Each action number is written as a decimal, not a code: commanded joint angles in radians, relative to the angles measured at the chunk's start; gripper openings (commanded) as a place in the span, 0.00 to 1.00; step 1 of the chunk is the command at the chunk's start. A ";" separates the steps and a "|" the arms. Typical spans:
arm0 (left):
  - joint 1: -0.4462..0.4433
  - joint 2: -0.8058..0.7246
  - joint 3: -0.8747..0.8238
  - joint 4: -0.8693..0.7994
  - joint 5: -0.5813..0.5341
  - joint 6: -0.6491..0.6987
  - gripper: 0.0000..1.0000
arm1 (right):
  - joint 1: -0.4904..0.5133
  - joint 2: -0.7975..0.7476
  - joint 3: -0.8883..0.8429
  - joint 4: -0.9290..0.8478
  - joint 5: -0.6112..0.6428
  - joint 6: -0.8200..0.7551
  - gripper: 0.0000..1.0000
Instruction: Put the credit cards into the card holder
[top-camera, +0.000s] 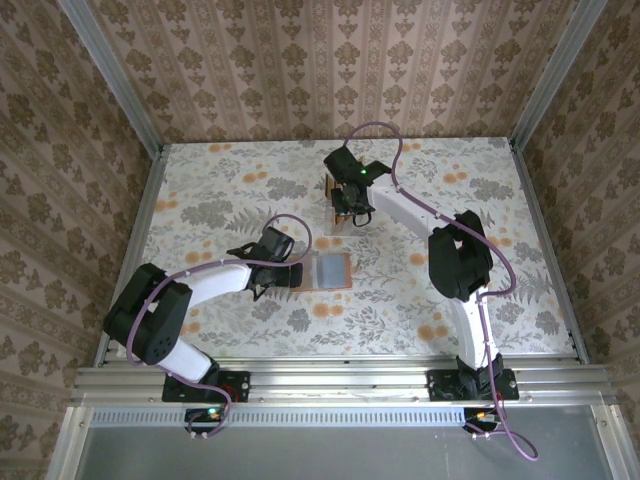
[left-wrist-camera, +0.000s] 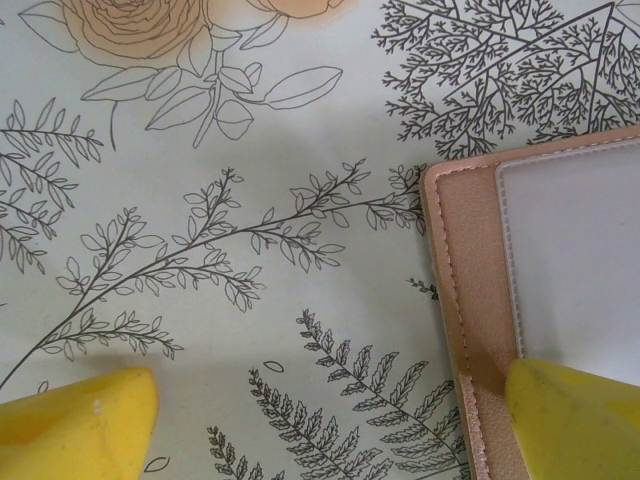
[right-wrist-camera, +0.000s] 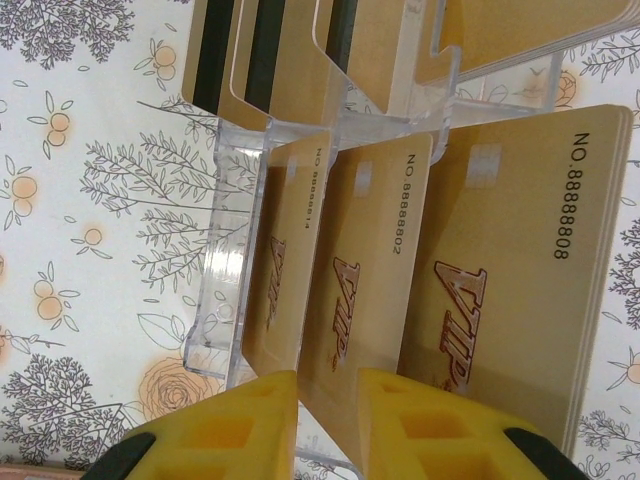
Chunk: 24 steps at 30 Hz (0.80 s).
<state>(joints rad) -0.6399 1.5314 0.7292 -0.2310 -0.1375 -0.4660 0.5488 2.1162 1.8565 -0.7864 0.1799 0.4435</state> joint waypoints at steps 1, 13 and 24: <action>0.005 0.017 0.005 0.015 0.010 0.021 0.91 | -0.004 -0.001 0.029 -0.018 -0.013 -0.010 0.25; 0.006 0.032 0.007 0.022 0.017 0.022 0.91 | -0.003 -0.030 0.055 -0.047 0.075 -0.044 0.26; 0.011 0.035 0.008 0.025 0.021 0.028 0.90 | -0.003 0.007 0.067 -0.063 0.096 -0.056 0.28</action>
<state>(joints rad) -0.6376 1.5436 0.7292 -0.2173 -0.1352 -0.4656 0.5488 2.1159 1.8954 -0.8116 0.2401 0.3992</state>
